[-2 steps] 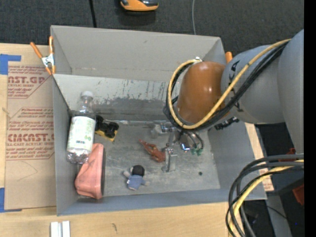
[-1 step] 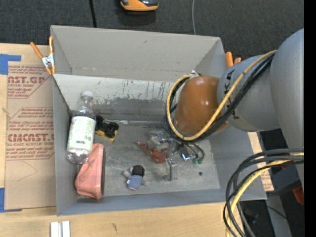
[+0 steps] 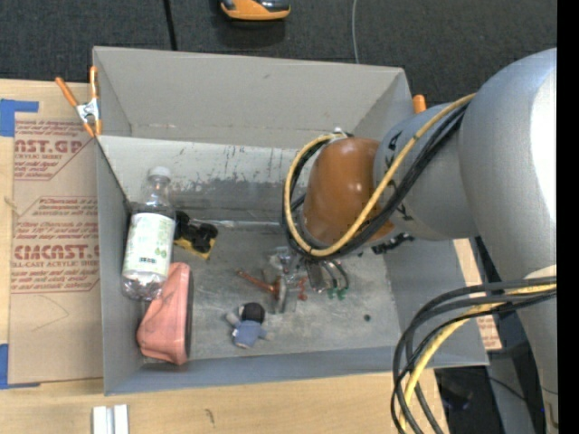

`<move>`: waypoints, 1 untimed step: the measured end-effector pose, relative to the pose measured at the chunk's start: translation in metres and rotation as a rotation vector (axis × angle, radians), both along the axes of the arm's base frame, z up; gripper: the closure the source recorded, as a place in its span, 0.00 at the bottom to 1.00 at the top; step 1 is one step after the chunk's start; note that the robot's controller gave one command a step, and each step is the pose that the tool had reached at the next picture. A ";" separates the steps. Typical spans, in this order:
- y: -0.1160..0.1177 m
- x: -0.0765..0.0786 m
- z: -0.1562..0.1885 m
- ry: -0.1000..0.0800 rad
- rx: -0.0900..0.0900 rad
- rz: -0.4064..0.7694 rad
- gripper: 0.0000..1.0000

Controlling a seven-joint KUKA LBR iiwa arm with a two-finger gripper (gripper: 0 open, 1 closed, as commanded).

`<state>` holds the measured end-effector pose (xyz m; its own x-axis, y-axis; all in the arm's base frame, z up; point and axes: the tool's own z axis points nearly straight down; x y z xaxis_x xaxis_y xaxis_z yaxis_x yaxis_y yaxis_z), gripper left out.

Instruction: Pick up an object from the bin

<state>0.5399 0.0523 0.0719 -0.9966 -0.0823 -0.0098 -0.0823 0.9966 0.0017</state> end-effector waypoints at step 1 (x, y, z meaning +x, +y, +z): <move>0.000 0.000 0.000 0.000 0.000 0.000 1.00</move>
Offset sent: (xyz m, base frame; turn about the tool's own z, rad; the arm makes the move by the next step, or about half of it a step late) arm -0.0056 -0.0085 0.0496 0.0244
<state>0.5399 0.0523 0.0719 -0.9966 -0.0821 -0.0099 -0.0821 0.9966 0.0018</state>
